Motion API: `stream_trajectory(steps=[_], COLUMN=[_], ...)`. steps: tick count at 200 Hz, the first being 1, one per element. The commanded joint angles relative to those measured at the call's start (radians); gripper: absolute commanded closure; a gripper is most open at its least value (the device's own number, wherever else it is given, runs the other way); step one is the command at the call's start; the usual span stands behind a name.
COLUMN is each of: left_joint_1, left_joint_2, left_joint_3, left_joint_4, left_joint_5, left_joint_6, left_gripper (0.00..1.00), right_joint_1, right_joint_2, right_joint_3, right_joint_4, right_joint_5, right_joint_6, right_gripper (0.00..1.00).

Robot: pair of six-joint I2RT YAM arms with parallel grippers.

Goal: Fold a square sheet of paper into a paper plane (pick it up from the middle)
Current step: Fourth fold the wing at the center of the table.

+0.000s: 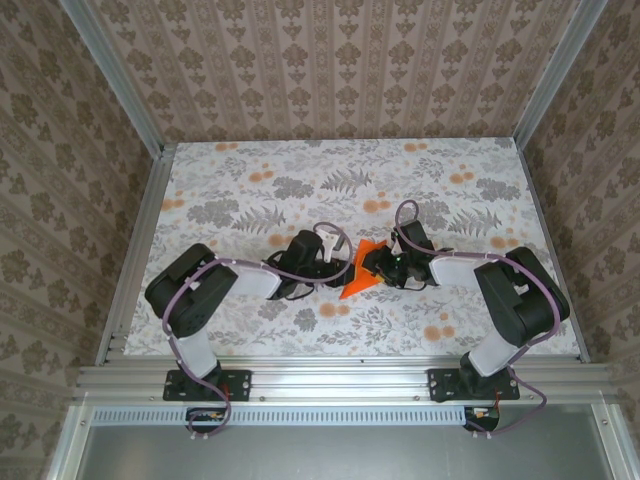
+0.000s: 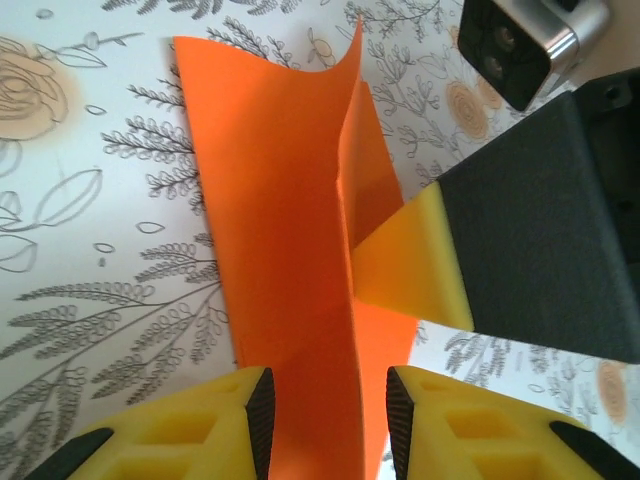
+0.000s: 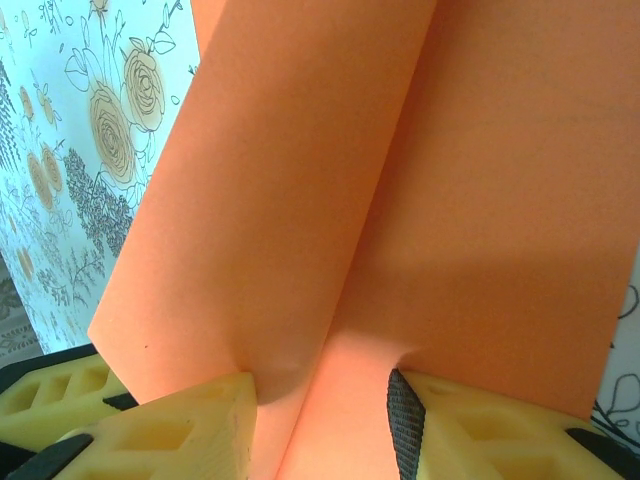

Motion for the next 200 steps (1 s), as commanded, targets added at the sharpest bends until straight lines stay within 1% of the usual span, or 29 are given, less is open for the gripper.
stream_trajectory(steps=[1, 44, 69, 100, 200], left_joint_1=[-0.001, -0.002, -0.001, -0.004, 0.001], left_joint_2=[-0.011, 0.002, 0.017, 0.050, 0.092], left_joint_3=[0.043, 0.068, 0.070, 0.090, 0.120], left_joint_4=[-0.085, -0.170, -0.167, -0.158, -0.146], left_joint_5=[0.070, 0.054, 0.059, 0.093, 0.150], left_joint_6=[-0.061, -0.053, -0.053, -0.054, -0.059], left_gripper=[0.63, 0.66, 0.67, 0.73, 0.84], right_joint_1=[-0.002, -0.002, -0.002, -0.002, -0.002], right_joint_2=[0.055, 0.064, 0.067, 0.067, 0.074], right_joint_3=[-0.015, -0.019, -0.019, -0.019, -0.029], right_joint_4=[-0.093, -0.080, -0.076, -0.081, -0.089], right_joint_5=[0.051, 0.044, 0.041, 0.044, 0.047], right_joint_6=[-0.024, -0.015, -0.014, -0.013, -0.013], right_gripper=[0.57, 0.58, 0.58, 0.58, 0.58])
